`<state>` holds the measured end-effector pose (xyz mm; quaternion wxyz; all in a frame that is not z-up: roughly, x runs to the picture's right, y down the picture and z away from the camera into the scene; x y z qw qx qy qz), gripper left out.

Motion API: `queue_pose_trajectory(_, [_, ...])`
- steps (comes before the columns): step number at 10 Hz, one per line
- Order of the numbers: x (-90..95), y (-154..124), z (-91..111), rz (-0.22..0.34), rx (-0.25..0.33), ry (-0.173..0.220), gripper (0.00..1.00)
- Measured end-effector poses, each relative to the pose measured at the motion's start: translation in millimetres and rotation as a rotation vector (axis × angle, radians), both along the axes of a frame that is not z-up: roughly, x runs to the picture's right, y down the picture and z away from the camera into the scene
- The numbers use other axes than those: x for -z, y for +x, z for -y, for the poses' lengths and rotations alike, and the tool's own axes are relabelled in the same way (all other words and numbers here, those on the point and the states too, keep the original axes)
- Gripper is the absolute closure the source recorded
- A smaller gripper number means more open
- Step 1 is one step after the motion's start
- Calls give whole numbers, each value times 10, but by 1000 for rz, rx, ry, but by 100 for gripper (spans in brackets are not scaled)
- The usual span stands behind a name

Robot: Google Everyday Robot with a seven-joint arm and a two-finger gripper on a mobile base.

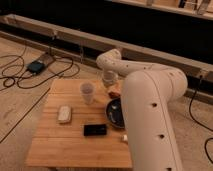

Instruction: Place the pepper in the ceramic cup

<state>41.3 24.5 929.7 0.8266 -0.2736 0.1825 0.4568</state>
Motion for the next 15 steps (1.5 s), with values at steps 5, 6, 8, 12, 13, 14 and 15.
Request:
queue_pose_trajectory(5, [-259, 95, -123, -9, 29, -12, 35])
queue_pose_trajectory(6, [-302, 147, -130, -17, 23, -13, 35])
queue_pose_trajectory(8, [-358, 226, -133, -26, 8, -15, 35])
queue_pose_trajectory(12, [-425, 293, -199, -29, -1, -36, 43])
queue_pose_trajectory(13, [-433, 298, -225, -27, -5, -46, 53])
queue_pose_trajectory(14, [-435, 301, -240, -24, -8, -53, 66])
queue_pose_trajectory(15, [-433, 305, -237, -22, -10, -54, 75])
